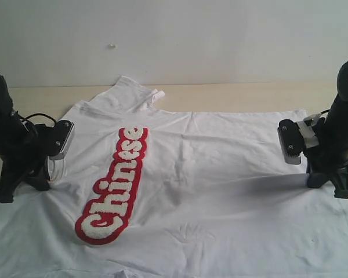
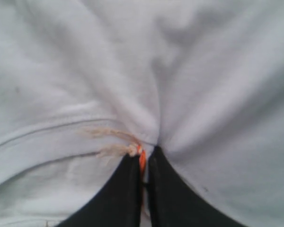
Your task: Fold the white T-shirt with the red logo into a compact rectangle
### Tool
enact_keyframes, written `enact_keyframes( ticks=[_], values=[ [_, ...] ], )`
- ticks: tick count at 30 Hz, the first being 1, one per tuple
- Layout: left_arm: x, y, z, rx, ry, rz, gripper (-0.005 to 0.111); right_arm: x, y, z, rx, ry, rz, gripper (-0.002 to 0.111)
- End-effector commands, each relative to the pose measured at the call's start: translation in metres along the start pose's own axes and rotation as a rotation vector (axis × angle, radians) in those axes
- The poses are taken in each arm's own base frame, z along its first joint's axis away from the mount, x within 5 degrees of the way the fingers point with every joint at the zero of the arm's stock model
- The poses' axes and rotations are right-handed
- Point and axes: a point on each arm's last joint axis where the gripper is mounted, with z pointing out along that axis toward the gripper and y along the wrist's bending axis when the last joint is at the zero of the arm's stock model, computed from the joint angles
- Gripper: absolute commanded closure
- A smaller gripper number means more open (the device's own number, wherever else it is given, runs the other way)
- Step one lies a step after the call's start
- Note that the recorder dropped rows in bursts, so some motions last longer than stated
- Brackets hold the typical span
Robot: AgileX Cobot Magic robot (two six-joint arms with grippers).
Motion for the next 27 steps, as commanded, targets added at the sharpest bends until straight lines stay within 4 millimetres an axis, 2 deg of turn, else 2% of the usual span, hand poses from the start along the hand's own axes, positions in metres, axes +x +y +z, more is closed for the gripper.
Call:
enact_keyframes(
  ticks=[1, 8, 11, 15, 23, 27],
  values=[
    [0.004, 0.01, -0.001, -0.135, 0.035, -0.034, 0.107, 0.001, -0.006, 0.006, 0.061, -0.002, 0.0, 0.108],
    [0.001, 0.02, -0.042, -0.274, 0.045, -0.073, 0.107, 0.002, -0.007, -0.034, 0.172, 0.002, 0.005, 0.108],
    [0.002, 0.019, -0.063, -0.297, 0.062, -0.106, 0.107, 0.006, -0.011, -0.062, 0.268, 0.049, 0.016, 0.108],
    [0.008, 0.015, -0.093, -0.364, 0.057, -0.159, 0.107, 0.009, -0.014, -0.103, 0.366, 0.075, 0.048, 0.108],
    [0.03, -0.002, -0.165, -0.56, 0.03, -0.316, 0.107, 0.014, -0.002, -0.145, 0.436, 0.11, 0.025, 0.108],
    [0.03, -0.012, -0.196, -0.672, -0.007, -0.387, 0.107, 0.017, 0.008, -0.169, 0.499, 0.11, 0.077, 0.108]
  ],
)
